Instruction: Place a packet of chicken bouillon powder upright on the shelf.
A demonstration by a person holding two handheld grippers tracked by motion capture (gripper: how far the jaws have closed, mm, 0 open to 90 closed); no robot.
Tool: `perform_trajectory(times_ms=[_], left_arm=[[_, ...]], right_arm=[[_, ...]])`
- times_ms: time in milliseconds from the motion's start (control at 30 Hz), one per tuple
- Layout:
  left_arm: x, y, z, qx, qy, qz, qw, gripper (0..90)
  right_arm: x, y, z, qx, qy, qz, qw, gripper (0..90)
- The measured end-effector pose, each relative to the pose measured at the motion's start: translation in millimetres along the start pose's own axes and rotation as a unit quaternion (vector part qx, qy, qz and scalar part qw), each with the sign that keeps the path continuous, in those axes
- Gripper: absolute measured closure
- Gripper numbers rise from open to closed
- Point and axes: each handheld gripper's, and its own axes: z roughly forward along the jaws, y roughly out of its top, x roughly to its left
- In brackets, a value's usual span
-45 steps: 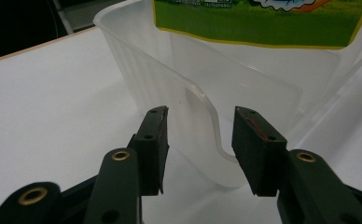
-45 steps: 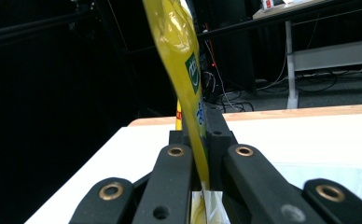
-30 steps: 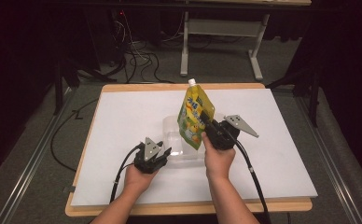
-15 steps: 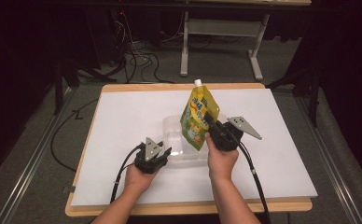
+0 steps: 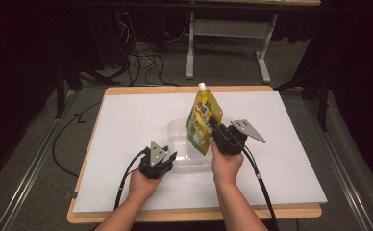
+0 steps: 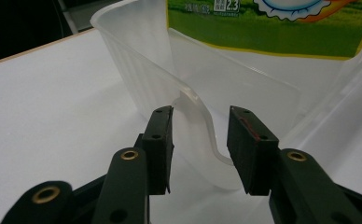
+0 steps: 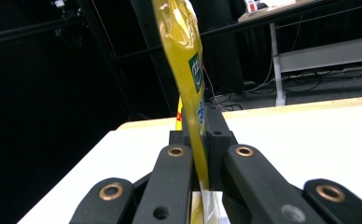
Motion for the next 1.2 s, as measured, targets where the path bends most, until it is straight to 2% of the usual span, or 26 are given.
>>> perform_trajectory(times_ms=[467,667,1200], left_arm=[[-0.4,-0.1,-0.1,0.000,0.001,0.000,1.0000,61.4],[-0.4,-0.1,-0.2,0.000,0.001,0.001,1.0000,61.3],[-1.0,0.0,0.0,0.001,0.003,0.001,1.0000,61.3]], right_arm=[[15.0,-11.7,7.3,0.023,0.008,-0.040,0.9989,89.6],[18.8,-17.8,8.6,0.030,0.015,-0.047,0.9983,88.3],[22.1,-34.9,-0.5,0.044,0.029,-0.077,0.9956,85.0]])
